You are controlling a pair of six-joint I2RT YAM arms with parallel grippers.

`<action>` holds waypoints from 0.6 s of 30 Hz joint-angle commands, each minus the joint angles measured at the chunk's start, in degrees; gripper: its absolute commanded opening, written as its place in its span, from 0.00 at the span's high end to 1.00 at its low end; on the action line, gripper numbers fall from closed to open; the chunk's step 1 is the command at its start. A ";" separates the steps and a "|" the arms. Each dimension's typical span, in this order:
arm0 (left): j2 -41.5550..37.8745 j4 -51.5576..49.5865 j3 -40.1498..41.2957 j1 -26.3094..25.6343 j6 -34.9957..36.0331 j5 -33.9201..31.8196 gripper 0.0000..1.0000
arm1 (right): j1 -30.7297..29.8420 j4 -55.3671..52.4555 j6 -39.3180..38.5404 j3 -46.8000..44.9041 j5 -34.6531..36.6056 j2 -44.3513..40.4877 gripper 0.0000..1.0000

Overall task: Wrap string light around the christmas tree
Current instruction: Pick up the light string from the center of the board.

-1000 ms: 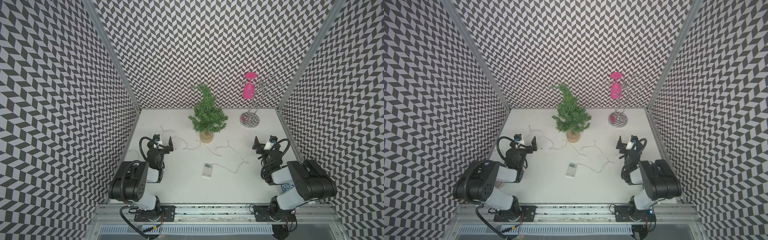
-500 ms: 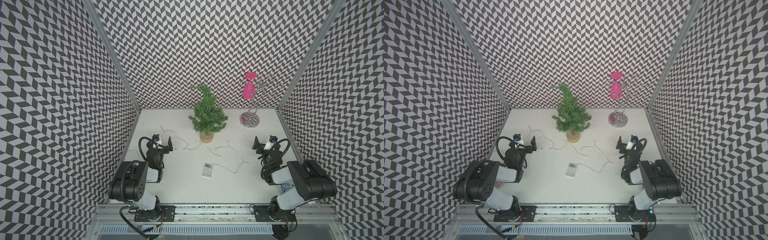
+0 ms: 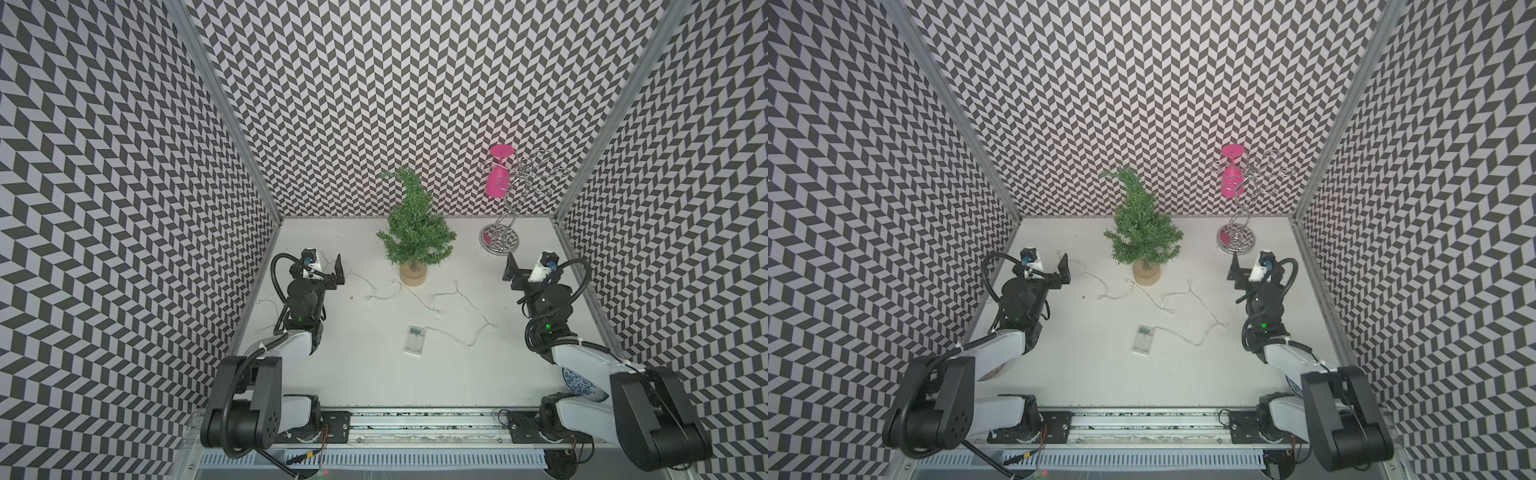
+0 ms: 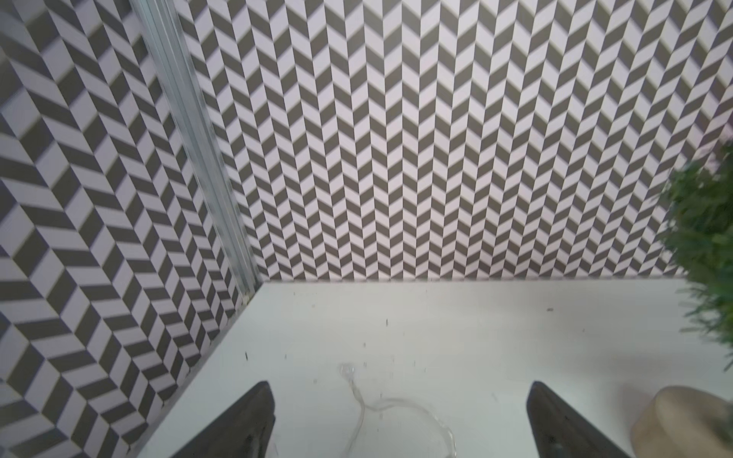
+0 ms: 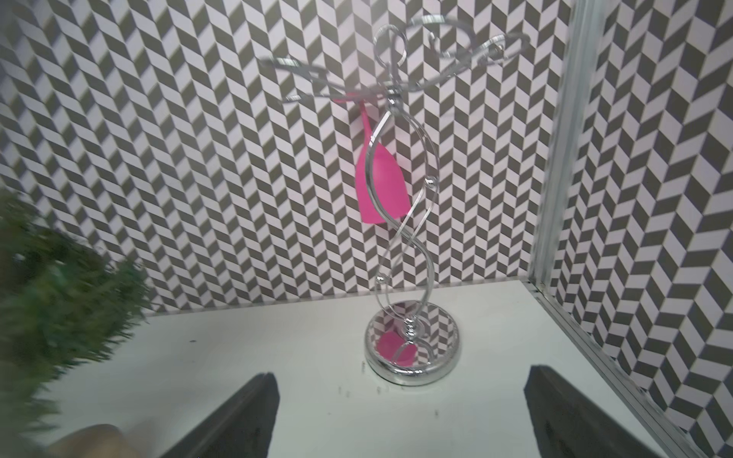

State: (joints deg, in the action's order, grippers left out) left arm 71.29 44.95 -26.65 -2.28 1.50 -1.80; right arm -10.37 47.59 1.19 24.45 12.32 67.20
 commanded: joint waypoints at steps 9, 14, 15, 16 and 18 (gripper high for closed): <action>-14.09 -46.68 -16.41 -4.21 1.11 12.23 0.01 | -10.28 -50.87 21.27 14.01 -2.63 -15.16 0.01; -17.64 -56.23 -19.77 -8.65 -1.57 18.37 0.07 | -10.34 -60.07 28.13 12.49 -9.49 -21.49 0.01; -17.86 -57.49 -19.99 -9.69 -2.61 19.89 0.09 | -10.32 -61.71 29.07 12.24 -10.97 -22.29 0.01; -17.93 -58.62 -20.22 -11.28 -3.55 20.43 0.12 | -10.31 -62.61 29.71 11.80 -12.58 -22.90 0.01; -18.09 -60.46 -20.37 -15.13 -4.35 20.19 0.15 | -10.36 -63.83 31.92 10.52 -15.30 -24.12 0.01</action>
State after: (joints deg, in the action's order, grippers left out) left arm 53.60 -7.03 -46.06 -14.04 -0.99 14.59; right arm -20.45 -9.96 27.33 36.60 2.76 44.47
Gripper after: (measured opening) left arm 0.855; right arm 0.993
